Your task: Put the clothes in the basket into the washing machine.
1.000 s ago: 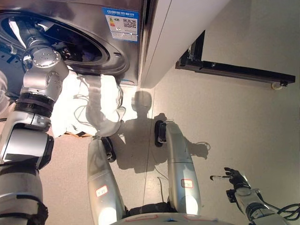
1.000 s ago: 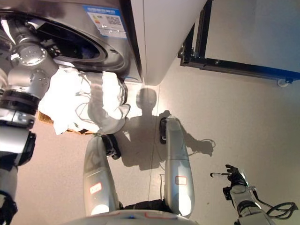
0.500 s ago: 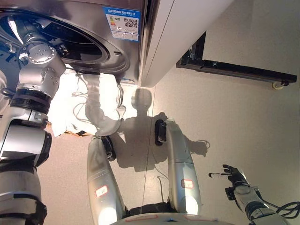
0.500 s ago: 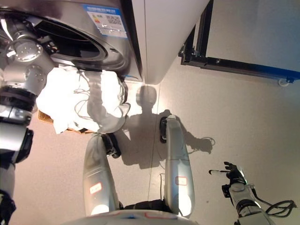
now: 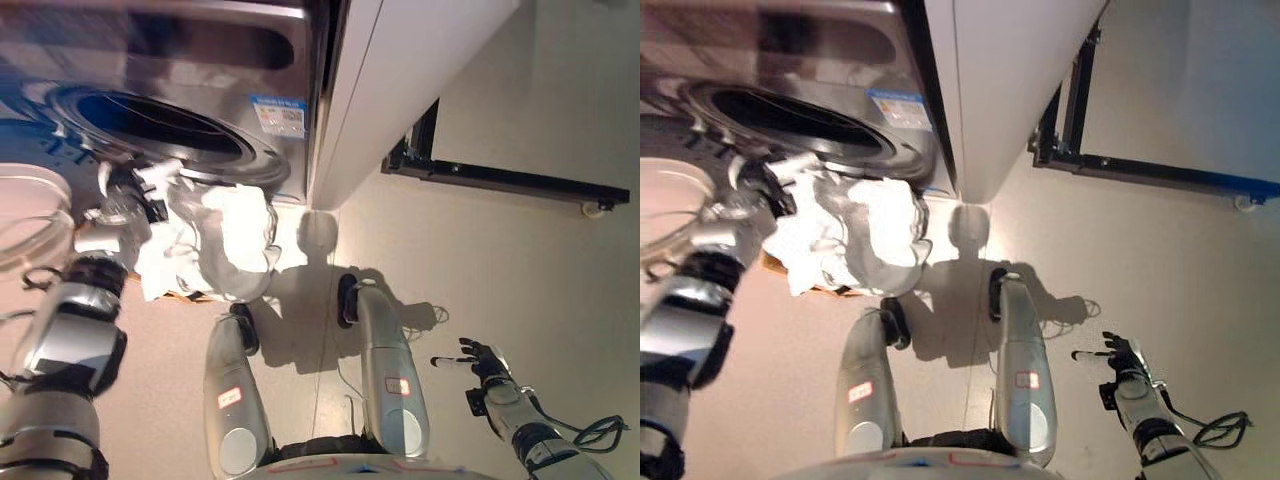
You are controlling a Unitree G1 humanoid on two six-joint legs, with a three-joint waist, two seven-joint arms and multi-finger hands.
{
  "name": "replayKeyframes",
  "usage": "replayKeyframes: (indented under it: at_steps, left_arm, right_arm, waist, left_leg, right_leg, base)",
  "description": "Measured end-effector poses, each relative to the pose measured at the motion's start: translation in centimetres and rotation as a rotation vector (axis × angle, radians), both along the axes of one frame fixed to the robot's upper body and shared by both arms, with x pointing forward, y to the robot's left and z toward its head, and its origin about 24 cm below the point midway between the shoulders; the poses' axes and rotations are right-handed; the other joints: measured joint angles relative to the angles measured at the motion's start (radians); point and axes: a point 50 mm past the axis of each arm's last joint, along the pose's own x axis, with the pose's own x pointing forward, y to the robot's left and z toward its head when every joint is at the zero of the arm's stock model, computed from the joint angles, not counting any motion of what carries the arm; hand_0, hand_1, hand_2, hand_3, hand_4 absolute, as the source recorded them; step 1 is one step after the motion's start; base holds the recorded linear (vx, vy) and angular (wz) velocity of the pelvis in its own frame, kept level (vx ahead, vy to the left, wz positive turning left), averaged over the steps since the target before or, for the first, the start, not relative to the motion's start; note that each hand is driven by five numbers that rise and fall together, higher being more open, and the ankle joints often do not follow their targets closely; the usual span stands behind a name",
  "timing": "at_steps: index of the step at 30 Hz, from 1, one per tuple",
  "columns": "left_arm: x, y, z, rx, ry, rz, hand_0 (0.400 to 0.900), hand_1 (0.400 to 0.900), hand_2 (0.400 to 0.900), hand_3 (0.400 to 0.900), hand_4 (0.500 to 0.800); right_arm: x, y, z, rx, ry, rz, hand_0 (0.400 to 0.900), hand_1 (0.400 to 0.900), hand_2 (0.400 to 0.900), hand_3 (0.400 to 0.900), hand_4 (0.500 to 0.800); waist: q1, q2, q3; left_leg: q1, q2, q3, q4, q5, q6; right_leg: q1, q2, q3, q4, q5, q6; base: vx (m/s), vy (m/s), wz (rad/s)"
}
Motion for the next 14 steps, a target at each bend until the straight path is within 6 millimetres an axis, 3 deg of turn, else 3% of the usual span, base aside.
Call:
replayKeyframes:
  at_steps: [3, 6, 9, 14]
  left_arm:
    - [-2.8, -2.3, -7.0, -0.061, 0.189, -0.053, 0.9, 0.9, 0.9, 0.9, 0.8]
    - [-6.5, -4.1, -12.5, -0.127, 0.35, -0.088, 0.9, 0.9, 0.9, 0.9, 0.8]
    - [-9.9, -5.1, -15.9, -0.139, 0.463, -0.113, 0.9, 0.9, 0.9, 0.9, 0.8]
    - [-17.3, -6.2, -21.2, -0.169, 0.685, -0.117, 0.9, 0.9, 0.9, 0.9, 0.8]
  right_arm:
    - [-0.6, 0.8, -0.8, 0.019, 0.024, -0.012, 0.9, 0.9, 0.9, 0.9, 0.8]
    - [-1.6, 1.6, -1.6, 0.038, 0.061, -0.023, 0.9, 0.9, 0.9, 0.9, 0.8]
    - [-2.3, 2.0, -2.2, 0.053, 0.083, -0.035, 0.9, 0.9, 0.9, 0.9, 0.8]
    - [-5.4, 1.7, -3.3, 0.024, 0.195, -0.016, 0.9, 0.9, 0.9, 0.9, 0.8]
  waist:
    - [0.01, 0.016, -0.06]
    - [0.019, 0.014, -0.132]
    - [0.035, 0.014, -0.155]
    - [0.06, 0.029, -0.292]
  left_leg:
    - [0.082, -0.008, 0.022, -0.117, 0.043, 0.006]
    - [0.163, -0.025, 0.037, -0.232, 0.084, 0.008]
    - [0.308, -0.04, 0.049, -0.401, 0.152, 0.01]
    - [0.5, -0.051, 0.078, -0.64, 0.234, 0.022]
  right_leg:
    - [0.08, 0.0, -0.019, -0.099, 0.029, 0.004]
    - [0.144, 0.001, -0.027, -0.183, 0.048, 0.012]
    - [0.274, 0.019, -0.048, -0.319, 0.098, 0.017]
    - [0.454, 0.054, -0.067, -0.546, 0.176, 0.041]
  base:
    - [0.07, -0.071, 0.05]
    - [0.07, -0.07, 0.0]
    - [0.11, -0.056, -0.06]
    - [0.11, -0.048, -0.08]
